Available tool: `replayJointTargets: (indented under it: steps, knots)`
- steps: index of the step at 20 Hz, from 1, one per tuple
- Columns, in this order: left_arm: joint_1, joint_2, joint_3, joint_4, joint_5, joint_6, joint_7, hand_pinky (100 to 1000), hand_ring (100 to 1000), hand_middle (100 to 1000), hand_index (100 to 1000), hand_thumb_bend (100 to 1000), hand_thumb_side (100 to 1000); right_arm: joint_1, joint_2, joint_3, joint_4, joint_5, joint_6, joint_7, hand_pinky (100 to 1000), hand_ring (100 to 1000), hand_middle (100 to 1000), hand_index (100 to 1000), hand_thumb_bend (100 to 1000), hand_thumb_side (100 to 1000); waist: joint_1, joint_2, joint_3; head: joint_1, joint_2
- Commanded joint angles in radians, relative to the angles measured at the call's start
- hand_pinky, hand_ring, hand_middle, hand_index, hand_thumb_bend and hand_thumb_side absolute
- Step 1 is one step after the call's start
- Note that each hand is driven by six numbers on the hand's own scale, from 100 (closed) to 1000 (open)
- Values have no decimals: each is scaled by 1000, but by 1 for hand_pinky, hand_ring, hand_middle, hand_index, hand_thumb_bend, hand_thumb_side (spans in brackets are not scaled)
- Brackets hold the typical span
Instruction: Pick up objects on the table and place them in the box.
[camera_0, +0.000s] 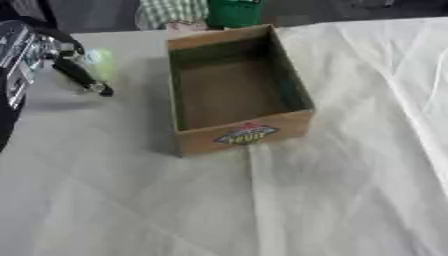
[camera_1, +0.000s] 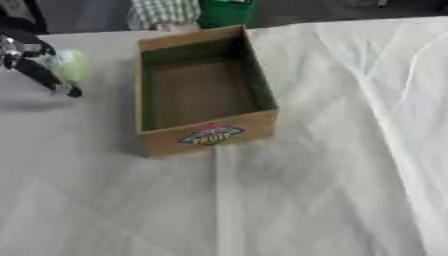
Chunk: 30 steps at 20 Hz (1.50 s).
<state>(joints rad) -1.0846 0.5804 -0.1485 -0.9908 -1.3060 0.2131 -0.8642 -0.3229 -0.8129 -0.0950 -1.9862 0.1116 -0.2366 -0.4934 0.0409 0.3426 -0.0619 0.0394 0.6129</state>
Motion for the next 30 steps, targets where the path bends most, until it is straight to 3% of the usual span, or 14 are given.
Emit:
replayJointTargets:
  steps: [1,9,14,19,28,30]
  knots:
    - [-30,17,23,1,-30,17,33,676,928,944,1000,620,724,-12,-19,-6,-14,-1,0,3,843,773,798,912,100,729,-4,-16,-3,5,-16]
    - [-40,6,51,54,-83,55,86,660,914,912,1000,564,723,-18,-18,-3,-14,0,-2,7,844,773,796,912,100,729,-6,-2,-12,14,-35]
    - [-41,-3,60,77,-71,58,90,663,909,900,1000,574,715,-22,-16,-2,-14,1,-3,7,844,774,796,909,100,730,-7,9,-17,21,-47]
    - [-45,-12,69,97,-63,62,108,650,888,868,1000,524,714,-21,-13,-2,-14,2,-3,6,845,774,796,909,100,731,-8,17,-21,23,-53]
    - [-49,-19,78,119,-117,61,216,585,840,799,978,326,658,-19,-9,-1,-14,4,-2,8,846,774,795,910,100,733,-6,23,-27,23,-55]
    - [-49,-22,84,128,-134,66,243,572,824,773,951,231,630,-18,-8,-2,-14,4,-2,7,847,774,795,910,100,729,-6,25,-28,23,-55]
